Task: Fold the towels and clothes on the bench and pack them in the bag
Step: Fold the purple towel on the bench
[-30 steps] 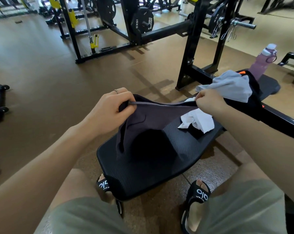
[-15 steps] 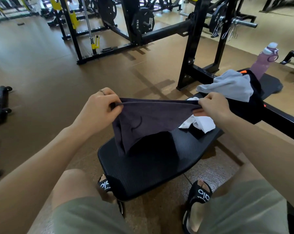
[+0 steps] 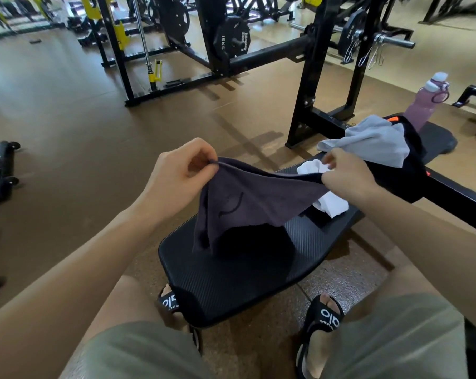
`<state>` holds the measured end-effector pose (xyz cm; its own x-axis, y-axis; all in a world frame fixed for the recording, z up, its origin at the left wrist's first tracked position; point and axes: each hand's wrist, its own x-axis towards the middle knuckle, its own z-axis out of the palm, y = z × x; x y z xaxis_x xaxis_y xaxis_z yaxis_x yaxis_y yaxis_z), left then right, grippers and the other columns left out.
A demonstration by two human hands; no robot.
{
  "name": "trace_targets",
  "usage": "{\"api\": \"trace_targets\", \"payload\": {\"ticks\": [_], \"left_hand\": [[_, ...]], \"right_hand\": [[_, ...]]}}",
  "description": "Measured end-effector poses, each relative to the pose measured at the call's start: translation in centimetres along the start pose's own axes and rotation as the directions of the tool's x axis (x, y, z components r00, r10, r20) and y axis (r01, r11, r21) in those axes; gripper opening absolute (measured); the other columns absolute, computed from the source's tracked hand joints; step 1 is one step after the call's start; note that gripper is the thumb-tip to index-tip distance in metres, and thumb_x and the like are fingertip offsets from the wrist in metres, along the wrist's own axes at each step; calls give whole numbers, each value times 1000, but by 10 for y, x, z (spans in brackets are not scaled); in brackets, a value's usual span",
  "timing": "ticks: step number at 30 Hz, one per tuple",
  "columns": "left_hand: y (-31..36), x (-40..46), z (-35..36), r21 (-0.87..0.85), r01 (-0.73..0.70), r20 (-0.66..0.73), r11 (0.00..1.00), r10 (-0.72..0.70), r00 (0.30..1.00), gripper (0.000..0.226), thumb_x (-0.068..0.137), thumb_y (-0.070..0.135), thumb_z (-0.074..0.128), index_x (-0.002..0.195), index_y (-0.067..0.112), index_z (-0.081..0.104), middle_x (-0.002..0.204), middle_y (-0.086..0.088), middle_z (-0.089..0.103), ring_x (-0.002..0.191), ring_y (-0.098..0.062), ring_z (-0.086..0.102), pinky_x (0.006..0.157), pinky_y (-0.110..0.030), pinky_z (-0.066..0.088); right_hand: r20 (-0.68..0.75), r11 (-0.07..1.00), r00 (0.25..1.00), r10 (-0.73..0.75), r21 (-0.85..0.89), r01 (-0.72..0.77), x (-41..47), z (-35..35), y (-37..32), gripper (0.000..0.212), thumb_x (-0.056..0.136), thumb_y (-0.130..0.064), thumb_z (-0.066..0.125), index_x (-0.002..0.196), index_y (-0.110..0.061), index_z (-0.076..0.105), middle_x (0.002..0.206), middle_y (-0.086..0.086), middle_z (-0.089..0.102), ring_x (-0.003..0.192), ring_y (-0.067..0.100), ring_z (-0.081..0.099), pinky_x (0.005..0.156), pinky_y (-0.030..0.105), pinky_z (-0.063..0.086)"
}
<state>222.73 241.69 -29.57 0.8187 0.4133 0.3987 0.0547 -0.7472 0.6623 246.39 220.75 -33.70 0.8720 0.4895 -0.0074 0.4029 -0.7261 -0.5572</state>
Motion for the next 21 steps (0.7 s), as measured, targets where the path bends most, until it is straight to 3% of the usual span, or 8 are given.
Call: {"api": "trace_targets", "payload": {"ticks": [2,4,7,12,21], "left_hand": [[7,1,5,-17,-32,46,999,33,998,10,93,5,65,94,14,63,90,4,69,89,-15,67,85,-35,55],[13,1,11,-23,-54,84,998,56,995,11,94,6,63,96,16,60,90,5,69,89,-15,67,84,-37,55],[19,3,17,-46,-52,105,998,56,993,15,95,8,63,100,18,53,88,3,69,85,-16,67,78,-40,54],[21,-1,18,-72,-27,97,997,33,995,20,96,9,64,105,16,47,86,4,68,80,-17,67,72,-39,54],[17,-11,23,-77,6,48,997,-2,999,24,93,8,69,98,15,47,87,3,71,81,-14,69,72,-30,59]], "right_hand": [[-20,952,963,-269,148,269,-14,4,-21,38,79,-3,57,114,-18,60,116,1,64,112,20,58,93,32,48],[102,841,901,-422,415,347,-34,9,-51,46,79,-3,63,119,-23,60,118,-5,66,115,8,58,97,23,45],[159,751,810,-565,504,426,-54,25,-78,45,78,-22,71,120,-30,58,111,-9,69,112,6,62,100,34,49],[97,708,838,-537,593,385,-59,32,-88,23,84,-18,68,107,-21,65,89,3,72,87,27,69,86,52,54],[81,739,847,-526,537,408,-56,26,-89,10,89,-10,64,95,-14,71,86,6,72,86,27,68,84,44,56]]}}
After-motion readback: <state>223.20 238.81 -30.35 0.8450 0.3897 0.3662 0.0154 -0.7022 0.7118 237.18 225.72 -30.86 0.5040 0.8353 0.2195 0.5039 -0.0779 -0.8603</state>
